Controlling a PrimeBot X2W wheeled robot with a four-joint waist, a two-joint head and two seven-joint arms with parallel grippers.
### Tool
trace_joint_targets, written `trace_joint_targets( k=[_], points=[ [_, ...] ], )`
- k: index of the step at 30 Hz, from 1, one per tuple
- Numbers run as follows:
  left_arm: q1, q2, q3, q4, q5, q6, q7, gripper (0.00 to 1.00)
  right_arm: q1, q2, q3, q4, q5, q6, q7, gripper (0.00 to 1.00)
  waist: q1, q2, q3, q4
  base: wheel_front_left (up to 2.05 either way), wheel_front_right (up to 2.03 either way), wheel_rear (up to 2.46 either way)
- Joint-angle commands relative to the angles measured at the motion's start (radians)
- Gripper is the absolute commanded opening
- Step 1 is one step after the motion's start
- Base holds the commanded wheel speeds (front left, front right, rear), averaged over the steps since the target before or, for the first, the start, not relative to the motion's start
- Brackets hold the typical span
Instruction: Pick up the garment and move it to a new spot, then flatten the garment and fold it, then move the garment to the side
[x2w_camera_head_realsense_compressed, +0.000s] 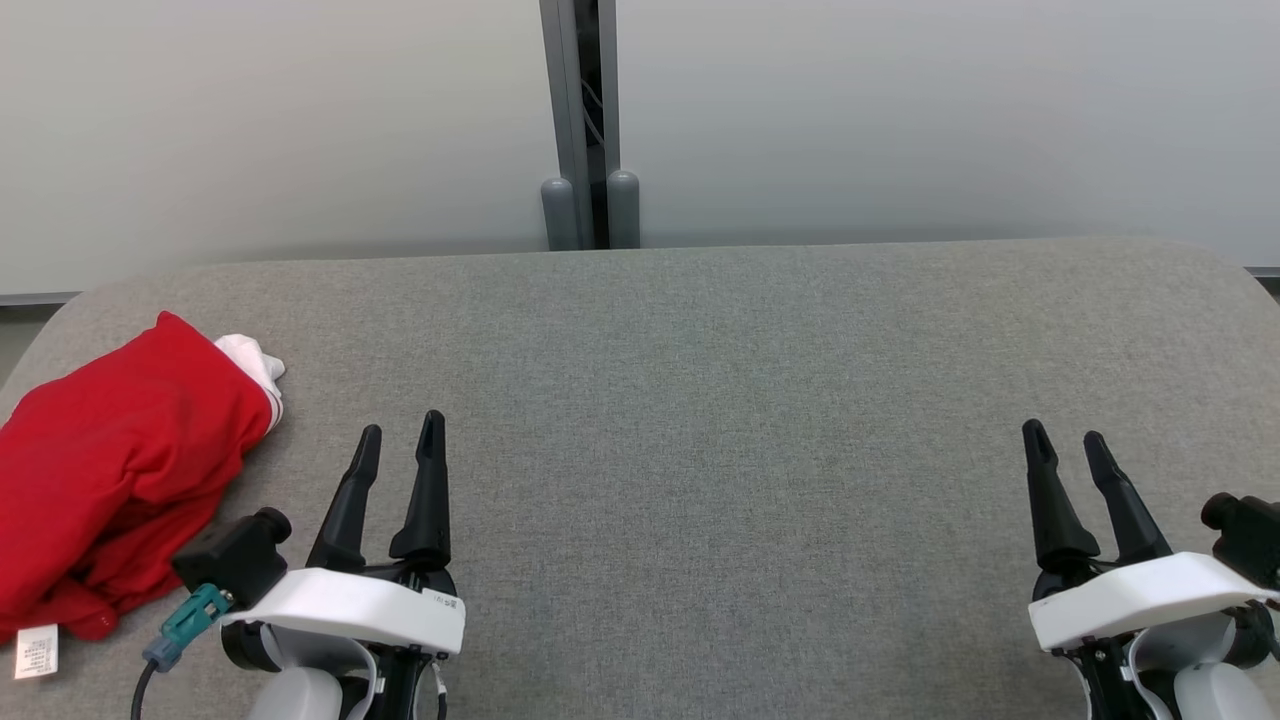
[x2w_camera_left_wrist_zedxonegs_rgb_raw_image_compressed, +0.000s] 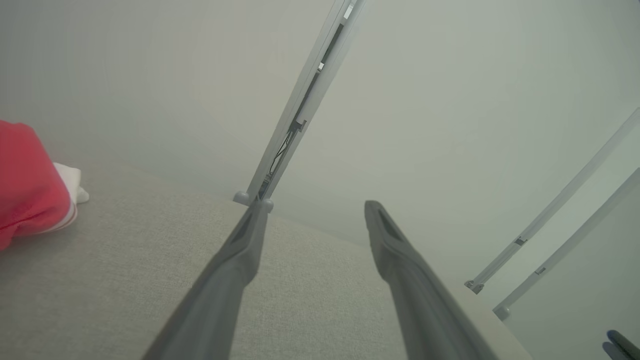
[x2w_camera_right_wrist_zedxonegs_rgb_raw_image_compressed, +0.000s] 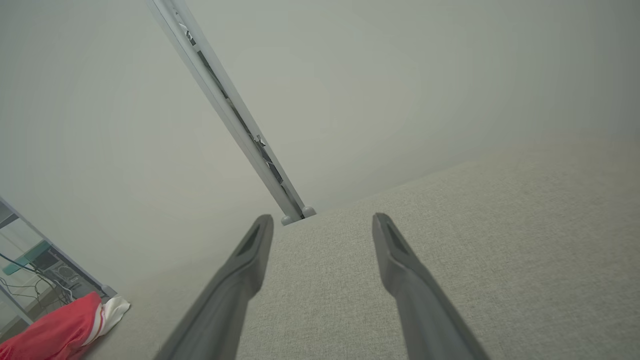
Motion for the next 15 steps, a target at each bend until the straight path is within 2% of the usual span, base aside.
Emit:
trace_joint_targets(
  k=[1, 15],
  points=[
    [-0.001, 0.005, 0.001, -0.017, 0.033, 0.006, -0.009, 1.00, -0.005, -0.003, 0.004, -0.018, -0.031, 0.002, -0.014, 1.00, 0.0000, 0.0000, -0.001, 0.000, 0.00, 0.00, 0.00],
    [0.017, 0.006, -0.001, -0.040, 0.173, 0.020, -0.029, 1.00, 0.008, 0.001, 0.045, -0.040, -0.179, 0.002, -0.065, 1.00, 0.0000, 0.0000, 0.002, -0.004, 0.00, 0.00, 0.00]
  ],
)
